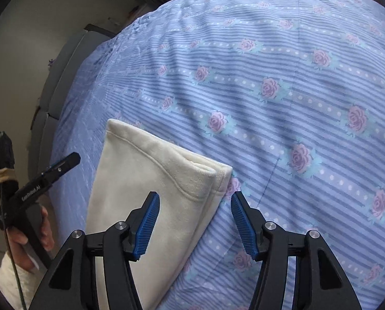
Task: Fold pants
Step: 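Move both grippers to the end of the cream pants strip, then close both grippers on the edge of the strip end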
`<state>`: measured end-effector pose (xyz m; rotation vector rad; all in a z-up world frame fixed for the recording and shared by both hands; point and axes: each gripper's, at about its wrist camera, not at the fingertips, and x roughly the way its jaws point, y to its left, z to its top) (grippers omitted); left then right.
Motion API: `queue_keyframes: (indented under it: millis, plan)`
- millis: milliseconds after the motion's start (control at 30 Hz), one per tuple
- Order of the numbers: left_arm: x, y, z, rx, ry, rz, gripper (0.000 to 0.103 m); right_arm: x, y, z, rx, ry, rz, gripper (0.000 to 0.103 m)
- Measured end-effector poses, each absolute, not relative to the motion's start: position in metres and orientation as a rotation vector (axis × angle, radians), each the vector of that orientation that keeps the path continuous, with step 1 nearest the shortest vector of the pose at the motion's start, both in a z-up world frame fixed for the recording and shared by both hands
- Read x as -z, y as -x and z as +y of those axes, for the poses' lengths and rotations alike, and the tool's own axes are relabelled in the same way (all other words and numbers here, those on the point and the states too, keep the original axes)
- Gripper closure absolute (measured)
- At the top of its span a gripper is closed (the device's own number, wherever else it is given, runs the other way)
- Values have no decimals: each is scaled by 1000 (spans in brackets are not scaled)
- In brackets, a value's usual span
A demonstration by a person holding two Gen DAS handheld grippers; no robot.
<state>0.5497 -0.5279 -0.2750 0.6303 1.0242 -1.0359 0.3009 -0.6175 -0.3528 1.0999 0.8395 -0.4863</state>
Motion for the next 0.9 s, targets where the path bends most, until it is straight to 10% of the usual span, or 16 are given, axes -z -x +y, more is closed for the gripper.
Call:
queue_keyframes:
  millis: [633,767,900]
  plan:
    - [344,-591,-598,1135,-731,1157,45,393,-294,-633,486,-1122,812,53]
    - [346,-589,-607,1176,-704,1206,67,394,-295,-634,472,-1112,818,53]
    - [357,-586,-619,1165,-708,1228,63,396,-296,-636,461,-1114,809,53]
